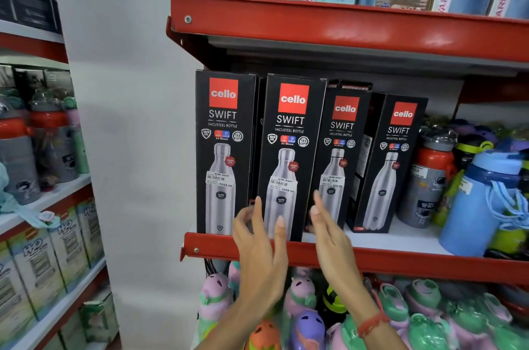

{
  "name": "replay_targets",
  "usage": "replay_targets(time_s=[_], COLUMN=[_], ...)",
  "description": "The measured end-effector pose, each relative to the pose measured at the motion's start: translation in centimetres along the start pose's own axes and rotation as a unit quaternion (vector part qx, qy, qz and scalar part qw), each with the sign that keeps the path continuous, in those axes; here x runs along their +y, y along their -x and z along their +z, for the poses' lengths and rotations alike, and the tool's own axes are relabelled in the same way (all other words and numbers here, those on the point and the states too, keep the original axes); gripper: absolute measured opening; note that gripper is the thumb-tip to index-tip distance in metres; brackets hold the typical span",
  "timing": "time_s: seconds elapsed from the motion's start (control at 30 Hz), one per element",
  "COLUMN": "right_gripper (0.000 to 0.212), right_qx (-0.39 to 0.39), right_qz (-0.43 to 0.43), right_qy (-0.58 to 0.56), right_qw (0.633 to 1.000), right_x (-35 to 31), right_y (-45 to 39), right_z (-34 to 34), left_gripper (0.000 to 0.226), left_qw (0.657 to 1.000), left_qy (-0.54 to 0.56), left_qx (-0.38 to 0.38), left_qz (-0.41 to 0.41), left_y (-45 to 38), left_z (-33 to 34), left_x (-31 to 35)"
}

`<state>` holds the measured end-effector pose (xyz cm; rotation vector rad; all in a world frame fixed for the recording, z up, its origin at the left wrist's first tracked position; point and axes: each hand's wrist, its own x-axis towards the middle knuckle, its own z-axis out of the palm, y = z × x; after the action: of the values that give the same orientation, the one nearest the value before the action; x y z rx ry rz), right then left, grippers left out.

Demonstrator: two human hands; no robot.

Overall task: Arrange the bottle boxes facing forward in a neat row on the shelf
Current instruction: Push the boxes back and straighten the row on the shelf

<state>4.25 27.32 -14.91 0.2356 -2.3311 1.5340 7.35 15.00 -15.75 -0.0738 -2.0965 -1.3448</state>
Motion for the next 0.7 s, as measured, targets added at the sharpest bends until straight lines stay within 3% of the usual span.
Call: replay_targets(time_s=[0.07,0.13,0.2,0.27,0.47,0.7], right_gripper=[0.042,0.043,0.047,0.053,0.05,0.04], right_qx=[0.076,0.116,0.1,0.064,0.003,0.011], right_qz=[-0.007,0.012,0.045,0.062,0.024,0.025], right_qy=[-0.019,-0.026,-0.036,-0.052,-0.036,-0.009], right_qw=[0.997,0.993,0.993,0.995,0.999,1.0], right_x=[0.5,1.5,2.9,3.8,4.3,4.5], right_y=[-0.8,-2.0,-3.3,-4.3,-5.4,-2.6], right_z=[-1.2,-2.7,-4.0,-4.6,-5.0,-6.4], left_gripper=[0.05,0.044,0.055,0.071,0.078,0.068], left_qw=[0.997,0.99,0.975,0.968,0.977,0.977], left_qy=[-0.01,0.003,0.015,0.018,0.019,0.009], left_qx=[0.007,-0.086,-0.208,-0.25,-0.181,-0.195], left_qz=[0.079,0.113,0.077,0.0,-0.109,-0.085], left_y=[0.2,-0.1,-0.6,-1.4,-2.7,-0.7], left_z=[1.1,3.0,5.6,7.9,11.3,9.3], left_x=[0.5,1.2,1.8,2.3,3.4,1.9])
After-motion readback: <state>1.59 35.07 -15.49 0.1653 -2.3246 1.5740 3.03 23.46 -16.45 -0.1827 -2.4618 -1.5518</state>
